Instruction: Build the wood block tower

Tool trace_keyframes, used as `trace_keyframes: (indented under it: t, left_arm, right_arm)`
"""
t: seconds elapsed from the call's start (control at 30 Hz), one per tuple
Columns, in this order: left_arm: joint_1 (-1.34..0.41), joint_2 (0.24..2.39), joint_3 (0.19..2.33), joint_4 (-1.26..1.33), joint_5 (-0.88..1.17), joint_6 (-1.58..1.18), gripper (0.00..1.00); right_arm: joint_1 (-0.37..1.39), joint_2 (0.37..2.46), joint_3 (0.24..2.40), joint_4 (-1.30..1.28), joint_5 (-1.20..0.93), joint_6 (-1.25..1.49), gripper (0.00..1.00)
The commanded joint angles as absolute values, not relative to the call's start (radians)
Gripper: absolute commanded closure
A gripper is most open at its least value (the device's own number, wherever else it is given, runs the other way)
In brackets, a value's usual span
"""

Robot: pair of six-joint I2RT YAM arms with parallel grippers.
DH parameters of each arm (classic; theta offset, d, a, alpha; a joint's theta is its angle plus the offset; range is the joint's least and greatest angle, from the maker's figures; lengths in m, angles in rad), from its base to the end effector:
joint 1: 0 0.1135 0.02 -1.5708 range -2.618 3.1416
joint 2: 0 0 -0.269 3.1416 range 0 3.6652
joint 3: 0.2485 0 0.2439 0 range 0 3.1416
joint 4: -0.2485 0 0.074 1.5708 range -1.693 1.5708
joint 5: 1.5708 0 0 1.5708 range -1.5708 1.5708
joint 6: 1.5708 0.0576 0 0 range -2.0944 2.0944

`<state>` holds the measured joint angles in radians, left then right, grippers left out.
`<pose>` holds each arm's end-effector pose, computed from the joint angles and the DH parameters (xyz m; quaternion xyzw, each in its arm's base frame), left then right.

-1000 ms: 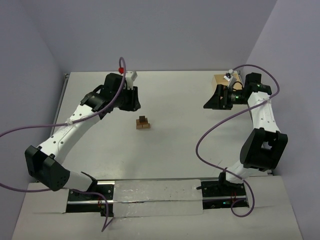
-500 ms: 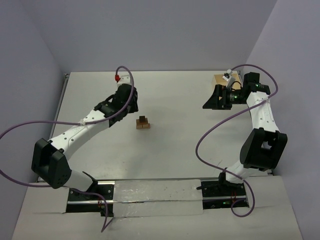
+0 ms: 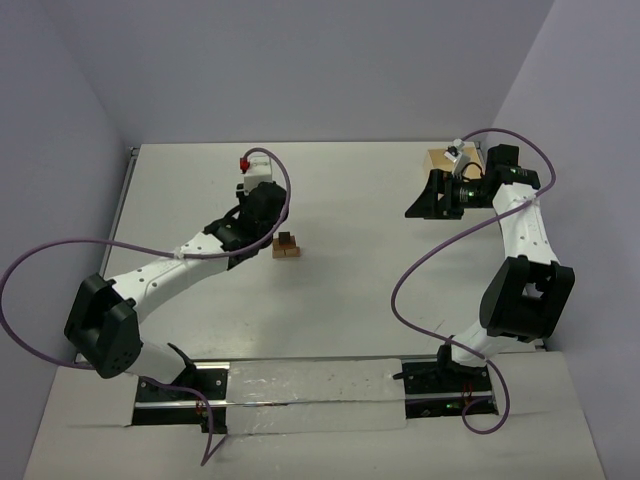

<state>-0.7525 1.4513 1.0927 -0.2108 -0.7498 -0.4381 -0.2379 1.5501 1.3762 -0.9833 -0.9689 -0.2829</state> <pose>0.2664 -0.1956 0.2912 -0.0458 0.8338 0.0155 0.5500 0.3032 -0.0247 0.3030 -0.1151 0.8637 0.3936 0.2929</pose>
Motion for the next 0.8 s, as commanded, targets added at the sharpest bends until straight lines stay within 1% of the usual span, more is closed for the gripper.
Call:
trace_keyframes:
  t: [0.0, 0.13, 0.27, 0.43, 0.77]
  left_arm:
    - [-0.756, 1.433, 1.079, -0.135, -0.804, -0.411, 1.0]
    - [-0.721, 1.422, 1.031, -0.127, -0.806, -0.4, 1.0]
    - [-0.638, 1.408, 0.95, -0.097, -0.727, -0.374, 1.0]
    - [-0.61, 1.431, 0.865, -0.029, -0.665, -0.355, 1.0]
    - [-0.456, 1.637, 0.942, -0.052, -0.526, -0.398, 0.99]
  right_arm:
    - [-0.23, 1.541, 1.379, -0.966, -0.984, -0.296, 0.0]
    - [-0.23, 1.537, 1.389, -0.979, -0.984, -0.301, 0.0]
    - [-0.225, 1.532, 1.384, -0.976, -0.98, -0.302, 0.0]
    - [-0.215, 1.539, 1.391, -0.974, -0.977, -0.294, 0.0]
    - [-0.213, 1.526, 1.381, -0.974, -0.963, -0.295, 0.0]
